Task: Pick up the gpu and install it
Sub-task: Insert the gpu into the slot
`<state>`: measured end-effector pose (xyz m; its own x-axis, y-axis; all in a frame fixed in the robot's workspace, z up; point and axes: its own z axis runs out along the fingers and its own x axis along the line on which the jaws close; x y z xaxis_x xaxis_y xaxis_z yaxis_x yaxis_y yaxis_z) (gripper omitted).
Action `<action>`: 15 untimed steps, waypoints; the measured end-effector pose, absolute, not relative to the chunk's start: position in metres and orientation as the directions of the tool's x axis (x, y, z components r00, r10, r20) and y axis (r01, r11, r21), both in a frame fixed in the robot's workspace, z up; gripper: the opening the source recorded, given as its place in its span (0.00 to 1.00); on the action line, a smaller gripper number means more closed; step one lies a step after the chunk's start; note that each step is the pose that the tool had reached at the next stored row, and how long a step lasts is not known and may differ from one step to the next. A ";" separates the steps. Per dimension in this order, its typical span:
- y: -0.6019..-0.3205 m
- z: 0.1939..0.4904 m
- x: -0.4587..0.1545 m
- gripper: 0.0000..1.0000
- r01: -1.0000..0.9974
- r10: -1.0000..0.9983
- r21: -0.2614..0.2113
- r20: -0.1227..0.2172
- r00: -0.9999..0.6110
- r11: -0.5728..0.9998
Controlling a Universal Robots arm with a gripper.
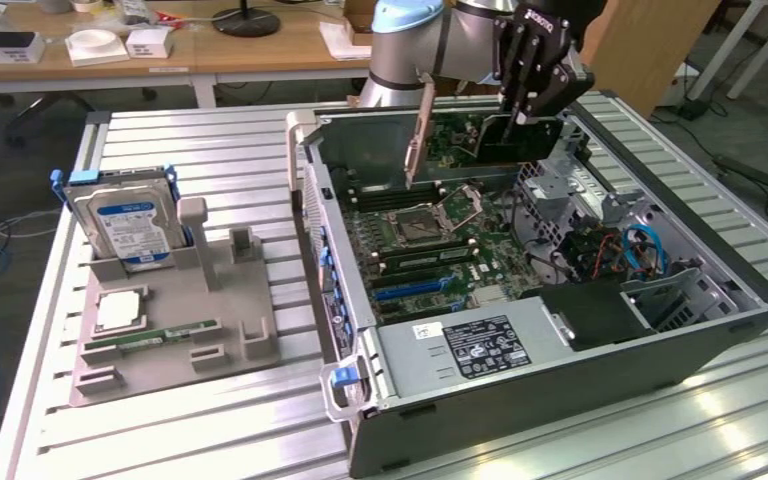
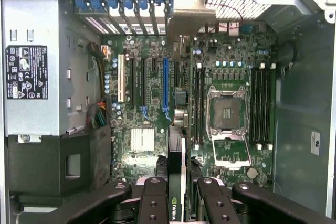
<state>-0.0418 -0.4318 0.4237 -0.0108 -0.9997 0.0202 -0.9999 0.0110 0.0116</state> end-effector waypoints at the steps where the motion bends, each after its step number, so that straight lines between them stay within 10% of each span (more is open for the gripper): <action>1: -0.432 0.423 -0.042 0.26 -1.000 -1.000 0.007 0.020 -0.011 0.011; 15: -0.432 0.413 -0.042 0.26 -1.000 -1.000 0.002 0.020 -0.011 0.011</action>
